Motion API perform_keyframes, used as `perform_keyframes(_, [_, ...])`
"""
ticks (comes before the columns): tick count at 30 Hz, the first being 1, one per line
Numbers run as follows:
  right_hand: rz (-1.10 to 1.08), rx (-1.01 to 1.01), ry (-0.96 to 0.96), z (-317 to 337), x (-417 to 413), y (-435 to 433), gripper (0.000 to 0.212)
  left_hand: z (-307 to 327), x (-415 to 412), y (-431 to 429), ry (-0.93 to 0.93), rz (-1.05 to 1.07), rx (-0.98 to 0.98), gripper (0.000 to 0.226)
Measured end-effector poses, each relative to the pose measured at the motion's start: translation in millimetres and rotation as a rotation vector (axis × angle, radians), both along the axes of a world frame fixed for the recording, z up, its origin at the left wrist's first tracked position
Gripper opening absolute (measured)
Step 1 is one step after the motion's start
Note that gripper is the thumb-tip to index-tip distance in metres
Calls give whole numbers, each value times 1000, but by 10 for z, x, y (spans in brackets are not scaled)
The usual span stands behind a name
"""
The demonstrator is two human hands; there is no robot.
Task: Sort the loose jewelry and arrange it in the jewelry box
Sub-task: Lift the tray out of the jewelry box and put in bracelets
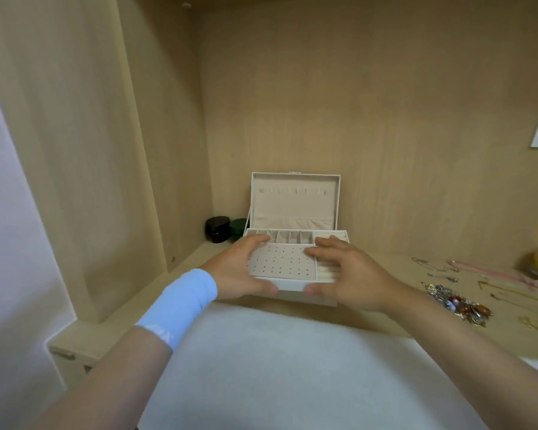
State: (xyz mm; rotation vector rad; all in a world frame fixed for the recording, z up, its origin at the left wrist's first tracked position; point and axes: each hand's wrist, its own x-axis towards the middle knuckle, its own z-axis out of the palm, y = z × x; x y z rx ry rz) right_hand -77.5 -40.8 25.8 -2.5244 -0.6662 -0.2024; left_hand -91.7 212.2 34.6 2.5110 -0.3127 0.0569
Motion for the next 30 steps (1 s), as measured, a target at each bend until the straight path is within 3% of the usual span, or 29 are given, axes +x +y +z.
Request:
perform_keyframes(16, [-23, 11, 109, -298, 853, 218, 77, -266, 923, 180, 87, -25, 155, 84])
perform_keyframes(23, [4, -167, 158, -296, 806, 215, 70, -478, 969, 166, 10, 13, 171, 85])
perform_keyframes(30, [-16, -295, 128, -353, 810, 213, 78, -515, 974, 95, -11, 15, 241, 82])
